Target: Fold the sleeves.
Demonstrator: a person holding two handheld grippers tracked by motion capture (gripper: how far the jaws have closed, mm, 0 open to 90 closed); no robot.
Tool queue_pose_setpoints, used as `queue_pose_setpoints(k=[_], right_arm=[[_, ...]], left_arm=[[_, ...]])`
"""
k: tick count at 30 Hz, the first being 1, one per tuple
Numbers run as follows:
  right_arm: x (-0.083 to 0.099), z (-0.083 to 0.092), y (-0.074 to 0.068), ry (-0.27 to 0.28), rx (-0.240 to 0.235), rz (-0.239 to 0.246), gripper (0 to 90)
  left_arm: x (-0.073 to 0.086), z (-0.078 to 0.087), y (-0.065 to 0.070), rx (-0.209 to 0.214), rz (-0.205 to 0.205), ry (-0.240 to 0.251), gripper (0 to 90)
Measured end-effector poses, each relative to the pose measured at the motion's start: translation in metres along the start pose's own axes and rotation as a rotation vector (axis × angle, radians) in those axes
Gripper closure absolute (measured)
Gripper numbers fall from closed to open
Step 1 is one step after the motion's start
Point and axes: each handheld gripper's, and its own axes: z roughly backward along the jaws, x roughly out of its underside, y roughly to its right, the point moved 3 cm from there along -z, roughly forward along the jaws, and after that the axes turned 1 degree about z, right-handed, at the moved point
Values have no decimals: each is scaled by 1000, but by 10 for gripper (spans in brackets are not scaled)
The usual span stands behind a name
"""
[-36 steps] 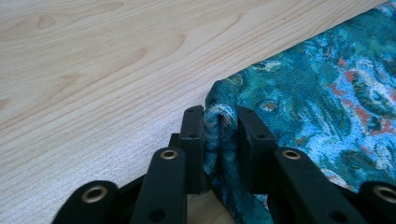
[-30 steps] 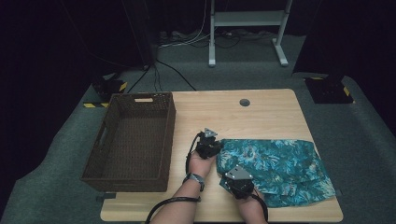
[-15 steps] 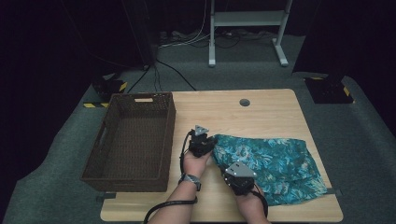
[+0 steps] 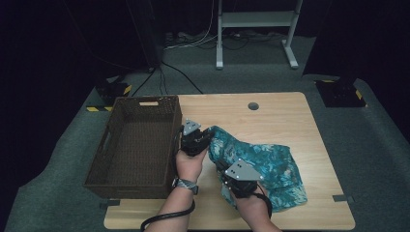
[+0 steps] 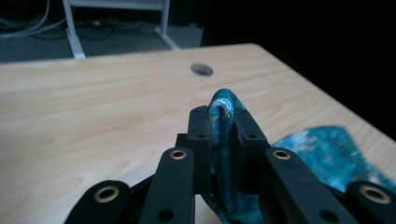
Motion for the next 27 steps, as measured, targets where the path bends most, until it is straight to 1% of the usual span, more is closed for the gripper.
queue_pose_setpoints(k=[1, 3, 6, 7, 10, 14, 15, 16, 19, 23, 24, 25, 26, 27], right_arm=[[-5, 2, 0, 10, -3, 3, 847], [-12, 5, 1, 27, -5, 9, 847], [-16, 9, 2, 38, -3, 13, 847], [-17, 14, 6, 40, 7, 21, 847], [-12, 21, 14, 28, 26, 30, 848], [-3, 35, 31, 11, 59, 26, 848], [-3, 35, 31, 11, 59, 26, 848], [2, 43, 39, 6, 75, 20, 848], [10, 54, 50, 1, 97, 6, 848], [24, 63, 60, -18, 117, -12, 848], [24, 63, 60, -18, 117, -12, 848], [31, 66, 64, -29, 125, -19, 848], [35, 68, 66, -34, 129, -21, 848], [40, 69, 68, -41, 133, -25, 848]], left_arm=[[-8, 8, 0, -2, -6, 18, 794], [-14, 14, 1, -8, -15, 31, 794], [-18, 16, 3, -4, -21, 40, 792], [-20, 15, 5, 2, -22, 40, 792], [-23, 6, 16, 17, -31, 35, 788], [-26, -7, 33, 39, -55, 38, 786], [-26, -7, 33, 39, -55, 38, 785], [-27, -15, 43, 54, -67, 36, 785], [-28, -26, 56, 70, -85, 32, 784], [-27, -39, 73, 85, -114, 19, 784], [-27, -39, 73, 85, -114, 19, 784], [-25, -47, 80, 92, -119, 9, 784], [-24, -52, 84, 95, -121, 2, 784], [-24, -52, 84, 95, -121, 2, 784]])
